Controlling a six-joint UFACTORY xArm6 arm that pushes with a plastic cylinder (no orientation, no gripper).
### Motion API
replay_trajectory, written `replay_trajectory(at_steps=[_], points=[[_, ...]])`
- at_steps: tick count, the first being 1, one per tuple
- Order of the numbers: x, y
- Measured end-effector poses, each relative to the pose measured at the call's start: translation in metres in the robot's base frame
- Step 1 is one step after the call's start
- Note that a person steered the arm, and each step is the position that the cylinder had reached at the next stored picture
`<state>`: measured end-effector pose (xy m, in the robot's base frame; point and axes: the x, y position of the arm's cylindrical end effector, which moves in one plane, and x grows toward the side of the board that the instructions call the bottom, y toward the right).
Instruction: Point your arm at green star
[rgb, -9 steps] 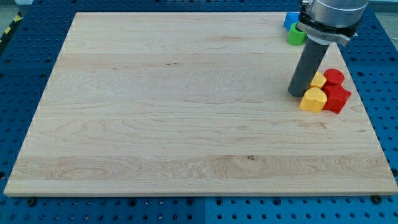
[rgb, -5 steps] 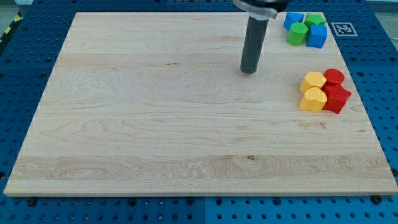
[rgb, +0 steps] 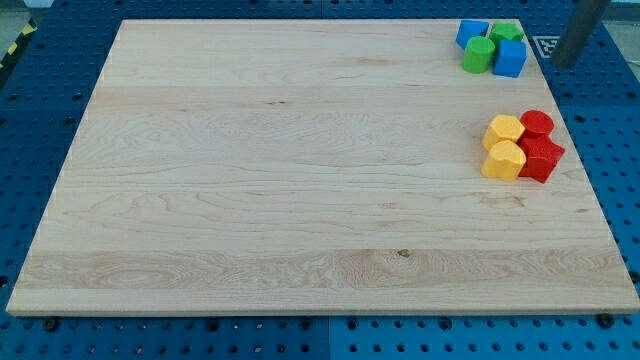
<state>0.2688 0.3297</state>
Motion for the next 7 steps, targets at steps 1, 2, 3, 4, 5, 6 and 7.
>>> replay_trajectory(at_steps=[1,2,3,4,5,6,7], points=[[-0.049,-0.016],[-0.072,-0.055],[-0.071,-0.095],[-0.067,-0.095],[-0.063,-0.087],[-0.035,-0.085],[0.001,-0.111]])
